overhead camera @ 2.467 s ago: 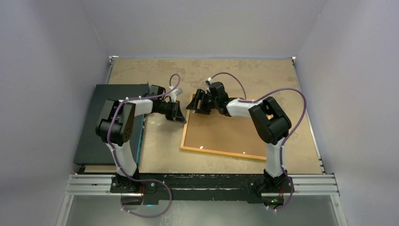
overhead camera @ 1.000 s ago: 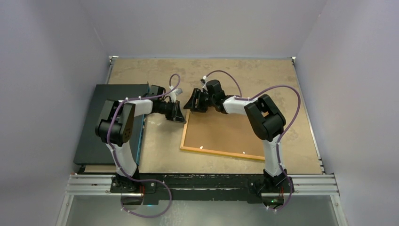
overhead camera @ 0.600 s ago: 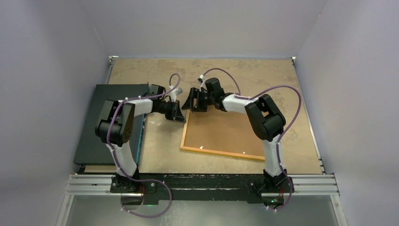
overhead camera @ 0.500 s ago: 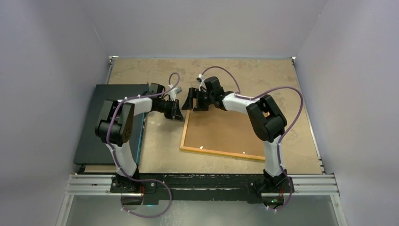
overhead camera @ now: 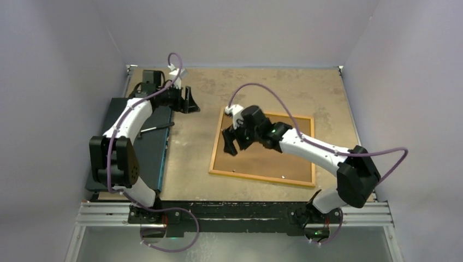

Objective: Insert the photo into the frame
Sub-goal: Install the photo frame at the center of the board, then turn over the photo frame at the center of the board.

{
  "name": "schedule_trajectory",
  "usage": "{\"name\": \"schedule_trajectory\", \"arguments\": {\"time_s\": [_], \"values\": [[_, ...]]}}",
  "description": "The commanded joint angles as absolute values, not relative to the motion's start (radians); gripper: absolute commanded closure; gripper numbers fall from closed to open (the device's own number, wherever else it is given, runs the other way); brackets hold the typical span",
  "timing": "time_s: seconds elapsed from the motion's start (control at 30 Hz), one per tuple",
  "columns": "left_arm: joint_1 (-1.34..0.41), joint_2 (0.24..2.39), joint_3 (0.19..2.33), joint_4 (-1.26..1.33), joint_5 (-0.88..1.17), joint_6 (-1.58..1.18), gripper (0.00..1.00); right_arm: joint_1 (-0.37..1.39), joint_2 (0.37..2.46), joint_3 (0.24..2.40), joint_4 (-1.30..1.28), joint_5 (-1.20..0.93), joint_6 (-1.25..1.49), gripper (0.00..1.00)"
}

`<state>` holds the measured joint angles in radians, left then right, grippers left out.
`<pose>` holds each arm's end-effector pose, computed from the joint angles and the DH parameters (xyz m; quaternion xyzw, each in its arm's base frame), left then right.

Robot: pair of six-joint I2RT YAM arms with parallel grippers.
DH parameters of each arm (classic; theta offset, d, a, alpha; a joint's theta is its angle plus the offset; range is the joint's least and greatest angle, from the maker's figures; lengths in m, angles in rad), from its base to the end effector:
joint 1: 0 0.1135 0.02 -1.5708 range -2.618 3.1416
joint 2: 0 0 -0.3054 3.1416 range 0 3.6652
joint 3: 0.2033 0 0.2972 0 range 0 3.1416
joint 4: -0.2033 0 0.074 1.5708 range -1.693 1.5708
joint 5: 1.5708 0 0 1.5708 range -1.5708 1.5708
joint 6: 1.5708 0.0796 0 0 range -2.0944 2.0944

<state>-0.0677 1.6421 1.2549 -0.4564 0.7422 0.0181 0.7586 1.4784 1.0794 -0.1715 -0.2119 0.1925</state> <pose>0.4175 -0.0822 0.2647 0.1662 0.8647 -0.3471 0.3229 0.2869 0.2950 0.2778 -0.2924 0.8237 0.3008 0.3815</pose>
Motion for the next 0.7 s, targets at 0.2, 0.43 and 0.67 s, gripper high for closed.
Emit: {"name": "schedule_trajectory", "arguments": {"time_s": [0.2,0.43,0.67], "values": [[0.111,1.571,1.481,-0.696,0.81,0.086,0.31,0.999,1.628,1.048,-0.413,0.013,0.128,0.3],[0.156,1.53,1.467,-0.721,0.841,0.089,0.31,1.074,1.671,1.063,-0.415,0.137,0.167,0.47],[0.163,1.46,1.464,-0.686,0.788,0.089,0.31,1.132,1.722,1.053,-0.4,0.207,0.191,0.61]]}}
